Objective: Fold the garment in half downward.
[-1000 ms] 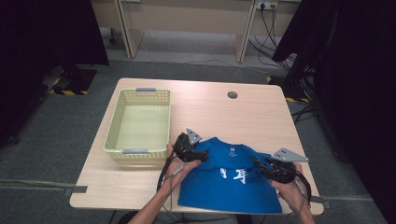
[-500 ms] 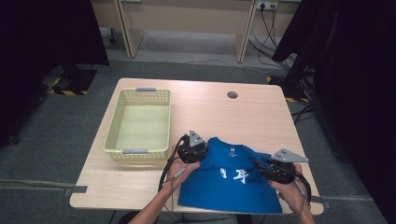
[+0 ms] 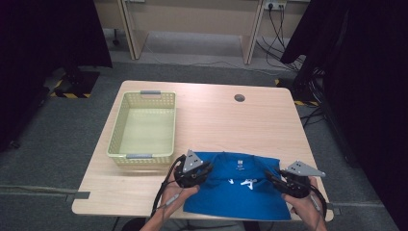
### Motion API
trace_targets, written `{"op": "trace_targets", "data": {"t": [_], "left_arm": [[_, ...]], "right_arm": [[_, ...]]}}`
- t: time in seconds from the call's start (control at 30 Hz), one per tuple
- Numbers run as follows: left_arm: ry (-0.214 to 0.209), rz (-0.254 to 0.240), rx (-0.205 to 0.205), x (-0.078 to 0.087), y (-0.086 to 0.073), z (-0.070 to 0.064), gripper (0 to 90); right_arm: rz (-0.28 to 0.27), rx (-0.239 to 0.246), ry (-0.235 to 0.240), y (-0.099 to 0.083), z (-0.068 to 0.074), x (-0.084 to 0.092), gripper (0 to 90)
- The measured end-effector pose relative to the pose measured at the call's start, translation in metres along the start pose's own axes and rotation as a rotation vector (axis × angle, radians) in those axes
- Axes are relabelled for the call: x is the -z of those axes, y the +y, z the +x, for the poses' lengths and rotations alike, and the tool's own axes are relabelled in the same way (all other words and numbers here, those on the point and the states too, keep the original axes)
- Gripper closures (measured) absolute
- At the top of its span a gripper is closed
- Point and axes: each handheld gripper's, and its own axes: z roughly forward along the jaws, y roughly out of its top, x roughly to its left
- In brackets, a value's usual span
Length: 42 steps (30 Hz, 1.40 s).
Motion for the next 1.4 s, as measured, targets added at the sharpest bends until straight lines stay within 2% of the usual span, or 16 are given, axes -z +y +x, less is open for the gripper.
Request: {"op": "trace_targets", "data": {"t": [0.17,0.3,0.63,0.7,0.9,1.13,1.2,1.27,1.33,1.4], "left_arm": [[-0.015,0.013,0.017,0.010,-0.009,0.001,75.0],[-0.018,0.009,0.023,0.014,-0.008,0.002,71.1],[-0.028,-0.027,0.142,0.018,0.000,0.019,49.3],[-0.036,-0.035,0.165,0.019,0.001,0.021,46.3],[-0.018,-0.036,0.185,0.013,0.007,0.026,39.5],[0.014,-0.058,0.206,0.011,0.017,0.030,34.3],[0.039,-0.030,0.185,0.003,0.019,0.032,33.2],[0.053,0.009,0.189,-0.006,0.017,0.034,32.0],[0.058,0.061,0.187,-0.016,0.011,0.036,31.5],[0.055,0.092,0.185,-0.023,0.004,0.035,31.3]], "right_arm": [[0.006,-0.005,0.021,-0.006,0.006,0.005,66.5],[0.005,-0.005,0.026,-0.007,0.009,0.010,64.2],[-0.004,-0.017,0.025,-0.005,0.006,0.022,58.7],[-0.012,-0.018,0.018,-0.002,0.004,0.027,58.1],[-0.029,-0.021,-0.015,0.011,-0.007,0.038,56.6],[-0.014,-0.056,-0.047,0.017,-0.025,0.026,55.2],[0.002,-0.064,-0.050,0.017,-0.029,0.019,54.8],[0.026,-0.069,-0.049,0.016,-0.031,0.011,54.5],[0.050,-0.069,-0.044,0.015,-0.032,0.002,54.3],[0.072,-0.061,-0.029,0.012,-0.030,-0.006,53.9]]}}
